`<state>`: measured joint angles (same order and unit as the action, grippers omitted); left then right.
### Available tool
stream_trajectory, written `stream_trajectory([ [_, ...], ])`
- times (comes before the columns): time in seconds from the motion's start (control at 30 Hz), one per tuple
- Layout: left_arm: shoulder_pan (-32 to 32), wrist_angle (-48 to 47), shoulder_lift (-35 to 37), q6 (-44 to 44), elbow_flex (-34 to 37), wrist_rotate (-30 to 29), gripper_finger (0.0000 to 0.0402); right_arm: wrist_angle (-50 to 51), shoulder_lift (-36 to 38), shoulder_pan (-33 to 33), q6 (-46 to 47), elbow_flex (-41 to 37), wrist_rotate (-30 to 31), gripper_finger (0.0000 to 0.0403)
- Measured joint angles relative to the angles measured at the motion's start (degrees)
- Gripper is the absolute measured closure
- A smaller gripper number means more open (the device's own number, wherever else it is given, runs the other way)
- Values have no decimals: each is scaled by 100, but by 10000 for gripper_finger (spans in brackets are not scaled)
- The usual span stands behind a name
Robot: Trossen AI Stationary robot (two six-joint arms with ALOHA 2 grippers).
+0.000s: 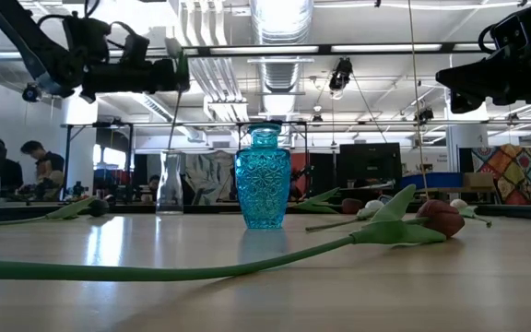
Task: Sort flowers into vase by color
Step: Put the left white flower into the transparent vase
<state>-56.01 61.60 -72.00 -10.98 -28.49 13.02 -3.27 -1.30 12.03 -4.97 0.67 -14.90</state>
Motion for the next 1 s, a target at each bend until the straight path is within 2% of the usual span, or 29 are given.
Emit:
stream_trajectory([
  [0.27,0,-16,-280,-26,168,2,398,0,0,-2,0,0,0,394],
  [0.47,-17,-225,-392,-31,138,-2,380,0,0,-2,1,0,0,394],
  [1.0,-26,-2023,369,-357,129,0,302,0,0,-1,2,0,0,394],
])
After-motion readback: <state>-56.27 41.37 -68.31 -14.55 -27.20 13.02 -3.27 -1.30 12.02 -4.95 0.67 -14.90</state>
